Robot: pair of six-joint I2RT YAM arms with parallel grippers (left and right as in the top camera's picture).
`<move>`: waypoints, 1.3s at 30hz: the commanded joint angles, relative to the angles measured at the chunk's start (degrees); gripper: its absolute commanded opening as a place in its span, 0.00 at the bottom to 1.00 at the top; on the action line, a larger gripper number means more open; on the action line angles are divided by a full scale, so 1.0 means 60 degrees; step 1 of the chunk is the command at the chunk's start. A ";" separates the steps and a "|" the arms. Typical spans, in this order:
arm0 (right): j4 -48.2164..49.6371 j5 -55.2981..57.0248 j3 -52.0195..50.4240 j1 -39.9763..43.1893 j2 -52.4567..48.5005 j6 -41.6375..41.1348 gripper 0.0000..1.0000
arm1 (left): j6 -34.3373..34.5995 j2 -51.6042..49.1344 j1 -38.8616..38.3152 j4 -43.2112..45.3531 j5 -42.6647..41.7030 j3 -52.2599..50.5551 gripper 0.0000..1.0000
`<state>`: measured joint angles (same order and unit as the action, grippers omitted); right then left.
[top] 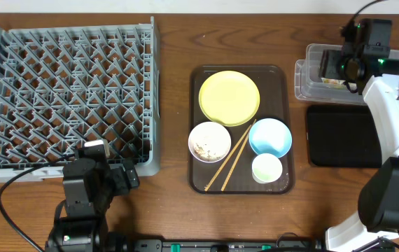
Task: Sort waste into correct bins and load items into the dishwasher rack
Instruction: 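Open the right gripper to release the waste into the clear bin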
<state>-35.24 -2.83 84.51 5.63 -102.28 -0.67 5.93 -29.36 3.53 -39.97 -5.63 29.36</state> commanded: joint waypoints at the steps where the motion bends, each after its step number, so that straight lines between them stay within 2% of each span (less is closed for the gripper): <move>1: -0.0364 0.2561 -0.0040 0.0015 -0.0120 -0.2860 0.90 | -0.0084 0.0015 -0.0036 0.0022 0.0011 0.0146 0.96; 2: -0.0364 0.2317 -0.0040 0.0015 -0.0120 -0.2667 0.95 | -0.0084 0.0015 -0.0036 0.0022 0.0011 0.0146 0.96; 3: -0.0197 0.1107 -0.0040 0.0011 -0.0124 -0.1293 0.96 | -0.0084 0.0015 -0.0036 0.0018 0.0011 0.0146 0.96; 4: -0.0120 -0.0506 -0.0040 -0.0007 -0.0135 0.0273 0.96 | -0.0084 0.0015 -0.0036 0.0018 0.0011 0.0146 0.96; 5: -0.0120 -0.1464 -0.0040 -0.0007 -0.0135 0.1035 0.91 | -0.0084 0.0015 -0.0036 0.0022 0.0011 0.0146 0.96; 10: 0.0062 -0.0459 -0.0040 -0.0004 -0.0135 -0.0335 0.96 | -0.0084 0.0015 -0.0036 0.0051 0.0011 0.0146 0.96; 11: 0.0095 -0.0852 -0.0040 -0.0018 -0.0131 -0.0200 0.96 | -0.0084 0.0015 -0.0036 0.0044 0.0011 0.0146 0.96; 13: 0.0091 -0.2659 -0.0040 -0.0051 -0.0113 0.0980 0.91 | -0.0084 0.0015 -0.0036 0.0022 0.0011 0.0146 0.96; 14: 0.0084 -0.3100 -0.0040 -0.0051 -0.0113 0.1468 0.81 | -0.0087 0.0015 -0.0036 0.0022 0.0015 0.0146 0.96; 15: 0.0087 -0.2619 -0.0040 -0.0047 -0.0113 0.1410 0.64 | -0.0084 0.0015 -0.0036 0.0029 0.0015 0.0146 0.96; 16: 0.0051 -0.1348 -0.0040 -0.0029 -0.0113 0.0506 0.65 | -0.0087 0.0015 -0.0036 0.0029 0.0015 0.0146 0.96; 18: -0.0237 0.1268 -0.0040 0.0004 -0.0117 -0.1803 0.80 | -0.0084 0.0015 -0.0036 0.0022 0.0011 0.0146 0.96; 20: -0.0758 0.3027 -0.0040 0.0007 -0.0117 -0.2838 0.79 | -0.0084 0.0015 -0.0036 0.0015 0.0015 0.0146 0.96; 22: -0.1282 0.4062 -0.0040 0.0004 -0.0117 -0.3209 0.80 | -0.0084 0.0015 -0.0036 0.0022 0.0011 0.0146 0.96; 28: -0.2626 0.4328 -0.0040 0.0007 -0.0117 -0.3220 0.82 | -0.0084 0.0015 -0.0036 0.0022 0.0015 0.0146 0.96; 35: -0.2871 0.4280 -0.0040 0.0007 -0.0117 -0.3282 0.88 | -0.0084 0.0015 -0.0036 0.0018 0.0011 0.0146 0.96; 39: -0.2463 0.4277 -0.0040 0.0007 -0.0117 -0.3282 0.92 | -0.0084 0.0015 -0.0036 0.0022 0.0011 0.0146 0.96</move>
<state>-51.42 21.37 84.29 5.23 -102.39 -19.29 5.93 -29.36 3.53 -39.90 -5.63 29.36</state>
